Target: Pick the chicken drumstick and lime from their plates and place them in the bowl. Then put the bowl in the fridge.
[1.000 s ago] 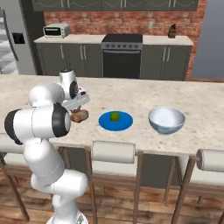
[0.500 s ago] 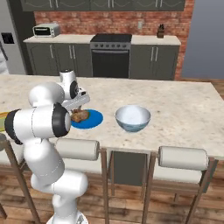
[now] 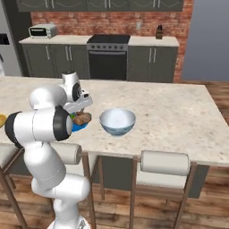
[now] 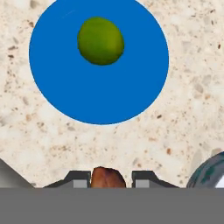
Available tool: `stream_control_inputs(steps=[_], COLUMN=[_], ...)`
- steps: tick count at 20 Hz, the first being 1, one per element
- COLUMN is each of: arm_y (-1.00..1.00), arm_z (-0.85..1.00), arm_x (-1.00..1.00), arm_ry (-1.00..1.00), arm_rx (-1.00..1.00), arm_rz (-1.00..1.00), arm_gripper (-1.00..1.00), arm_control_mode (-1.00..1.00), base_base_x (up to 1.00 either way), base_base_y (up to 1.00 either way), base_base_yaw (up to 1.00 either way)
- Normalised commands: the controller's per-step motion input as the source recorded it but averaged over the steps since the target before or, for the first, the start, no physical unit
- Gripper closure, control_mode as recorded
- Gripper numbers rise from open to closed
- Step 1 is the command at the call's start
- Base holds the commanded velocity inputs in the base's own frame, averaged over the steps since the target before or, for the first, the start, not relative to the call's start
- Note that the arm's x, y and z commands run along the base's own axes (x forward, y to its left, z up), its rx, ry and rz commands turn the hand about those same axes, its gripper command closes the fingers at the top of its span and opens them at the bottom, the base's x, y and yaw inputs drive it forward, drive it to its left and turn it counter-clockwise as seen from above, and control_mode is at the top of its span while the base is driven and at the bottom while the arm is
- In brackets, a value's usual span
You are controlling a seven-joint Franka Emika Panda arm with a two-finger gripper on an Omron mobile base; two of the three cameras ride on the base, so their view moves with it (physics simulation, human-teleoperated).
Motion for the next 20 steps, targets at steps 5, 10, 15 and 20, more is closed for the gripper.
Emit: stream_control_inputs(steps=[5, 10, 15, 20], arm_y=[0.0, 0.0, 0.0, 0.0], arm_z=[0.0, 0.0, 0.0, 0.0], arm_x=[0.0, 0.0, 0.0, 0.0], arm_ry=[0.0, 0.0, 0.0, 0.0], arm_rx=[0.0, 0.0, 0.0, 0.0], arm_rz=[0.0, 0.0, 0.0, 0.0], arm_gripper=[1.0, 1.0, 1.0, 1.0], arm_control_mode=[1.0, 1.0, 1.0, 1.0], base_base_x=[0.51, 0.4, 0.48, 0.22], base_base_y=[-0.14, -0.11, -0.14, -0.05], base_base_yaw=[0.12, 0.17, 0.15, 0.04])
